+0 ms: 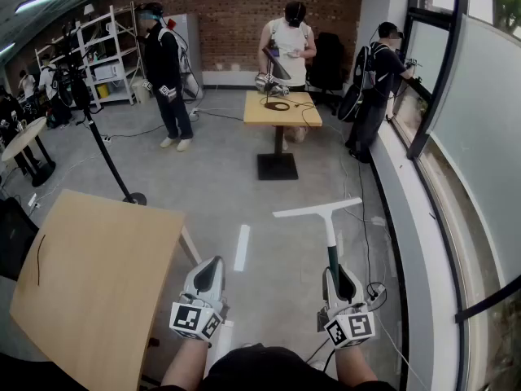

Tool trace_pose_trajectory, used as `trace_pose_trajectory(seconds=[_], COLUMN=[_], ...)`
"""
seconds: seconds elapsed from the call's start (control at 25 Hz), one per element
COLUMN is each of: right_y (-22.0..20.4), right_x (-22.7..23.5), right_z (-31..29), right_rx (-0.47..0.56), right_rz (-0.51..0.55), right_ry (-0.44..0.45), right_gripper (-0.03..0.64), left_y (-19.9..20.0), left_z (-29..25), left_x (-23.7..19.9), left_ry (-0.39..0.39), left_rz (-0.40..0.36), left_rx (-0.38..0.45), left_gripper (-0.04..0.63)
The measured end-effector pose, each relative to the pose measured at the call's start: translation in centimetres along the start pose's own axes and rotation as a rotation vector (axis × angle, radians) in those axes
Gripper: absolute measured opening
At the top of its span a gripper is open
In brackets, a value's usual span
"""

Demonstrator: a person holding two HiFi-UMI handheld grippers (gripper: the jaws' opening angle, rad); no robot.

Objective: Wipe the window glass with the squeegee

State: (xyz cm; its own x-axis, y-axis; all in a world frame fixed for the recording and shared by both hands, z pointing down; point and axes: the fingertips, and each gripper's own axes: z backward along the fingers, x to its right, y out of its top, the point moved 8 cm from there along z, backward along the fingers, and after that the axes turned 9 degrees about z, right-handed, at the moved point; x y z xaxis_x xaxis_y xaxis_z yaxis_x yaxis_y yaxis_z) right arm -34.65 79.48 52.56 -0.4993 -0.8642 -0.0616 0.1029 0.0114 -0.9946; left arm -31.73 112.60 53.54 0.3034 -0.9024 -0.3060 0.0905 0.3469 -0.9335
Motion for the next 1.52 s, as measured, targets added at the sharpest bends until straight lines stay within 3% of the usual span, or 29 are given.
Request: trace_pose_trajectory(seconds=[0.56,0.88,1.28,1.52], right_y=[0.4,0.7,2.7,2.7], right_x=[0.0,1.8,5.2,8.7], right_z=[0.7,2.9,9.9,15.0], right_rx=[-0.014,-0.011,-0.019,-0.027], right_rz=[0.003,-0.017,0.073,0.083], right_ry=[0.004,-0.066,-0.204,-0.341], right_gripper=[0.095,0.095,0.095,0.095], left_y=[-0.1,-1.3,-3.9,-5.9], left_z=[-0.1,-1.7,-5.9,-9.2], left_x=[1.2,2.7,10.1,15.3], left_ry=[-0.061,-0.093,-0.281,-0.421], left_rz=[0.028,0.051,0.091,0.134], left_rx=[0.003,-0.022,-0.074,-0.107], left_gripper=[-0.002,-0.002,-0.002,-0.002])
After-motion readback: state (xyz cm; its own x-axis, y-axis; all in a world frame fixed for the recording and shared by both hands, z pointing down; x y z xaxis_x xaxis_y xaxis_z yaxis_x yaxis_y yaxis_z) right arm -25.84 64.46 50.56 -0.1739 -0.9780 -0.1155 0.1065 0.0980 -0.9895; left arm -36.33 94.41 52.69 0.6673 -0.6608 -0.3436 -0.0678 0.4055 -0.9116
